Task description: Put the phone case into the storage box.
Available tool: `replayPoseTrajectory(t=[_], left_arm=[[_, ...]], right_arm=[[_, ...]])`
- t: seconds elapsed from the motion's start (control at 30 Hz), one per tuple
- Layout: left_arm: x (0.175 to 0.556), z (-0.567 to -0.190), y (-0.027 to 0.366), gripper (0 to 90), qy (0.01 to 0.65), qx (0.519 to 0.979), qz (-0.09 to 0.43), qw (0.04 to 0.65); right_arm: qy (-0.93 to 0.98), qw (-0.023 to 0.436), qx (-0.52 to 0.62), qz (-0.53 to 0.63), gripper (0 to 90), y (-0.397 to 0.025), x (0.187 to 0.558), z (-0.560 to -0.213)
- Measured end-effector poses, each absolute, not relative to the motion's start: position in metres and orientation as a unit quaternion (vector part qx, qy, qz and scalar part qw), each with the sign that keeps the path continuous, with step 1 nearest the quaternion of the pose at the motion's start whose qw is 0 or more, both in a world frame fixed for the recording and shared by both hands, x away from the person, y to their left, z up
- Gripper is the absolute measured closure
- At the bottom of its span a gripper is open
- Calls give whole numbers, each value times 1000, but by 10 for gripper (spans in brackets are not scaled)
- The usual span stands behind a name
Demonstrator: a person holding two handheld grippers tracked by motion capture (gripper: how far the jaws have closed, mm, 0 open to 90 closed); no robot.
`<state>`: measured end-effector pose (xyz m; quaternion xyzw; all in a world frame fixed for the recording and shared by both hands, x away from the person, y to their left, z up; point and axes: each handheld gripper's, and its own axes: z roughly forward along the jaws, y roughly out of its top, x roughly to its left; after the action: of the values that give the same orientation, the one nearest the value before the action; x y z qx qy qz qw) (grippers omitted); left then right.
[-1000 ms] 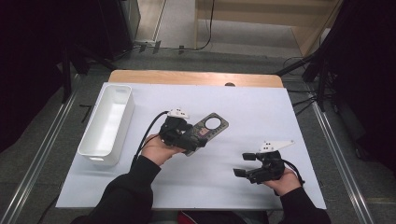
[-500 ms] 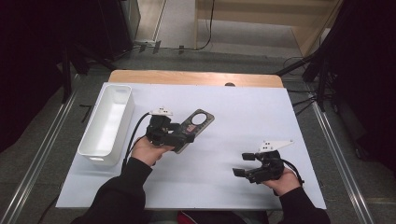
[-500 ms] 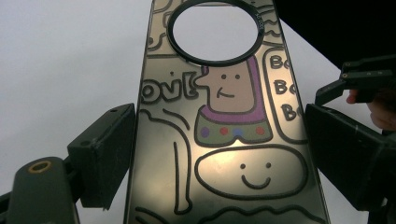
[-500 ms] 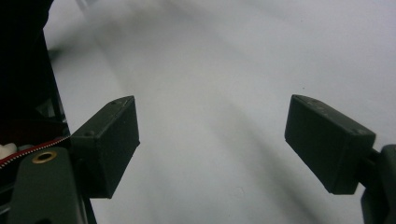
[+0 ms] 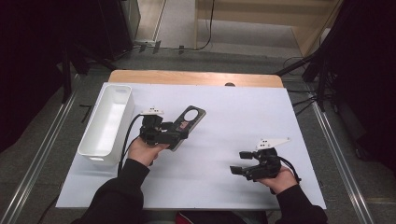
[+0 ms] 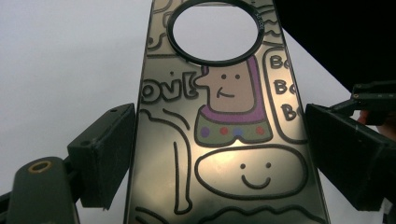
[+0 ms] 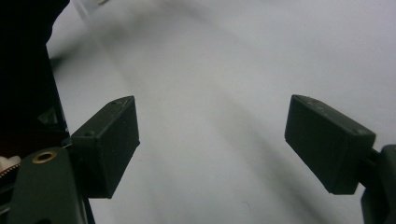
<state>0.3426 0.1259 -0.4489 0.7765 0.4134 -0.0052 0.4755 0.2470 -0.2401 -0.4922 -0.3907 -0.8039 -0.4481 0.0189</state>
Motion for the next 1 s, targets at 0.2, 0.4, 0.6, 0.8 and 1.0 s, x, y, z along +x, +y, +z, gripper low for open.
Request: replayPoseTrajectory(t=[0.2,0.4,0.6,0.8,1.0], left_arm=[[342,-452,128,117,423,767,2,482],[339,-458,124,117,434,754,11,492],[335,-463,122,117,450,736,15,506],[330,-467,115,117,450,736,14,505],[325,-468,111,116,448,734,21,510]], right_arm=[[-793,18,-404,-455,166,-238,248,-490],[-783,17,-413,-464,166,-234,252,-487],[-776,18,-425,-467,166,-229,255,-485],[-771,18,-433,-467,166,-225,257,-482],[-767,11,-441,-465,166,-220,259,-477]])
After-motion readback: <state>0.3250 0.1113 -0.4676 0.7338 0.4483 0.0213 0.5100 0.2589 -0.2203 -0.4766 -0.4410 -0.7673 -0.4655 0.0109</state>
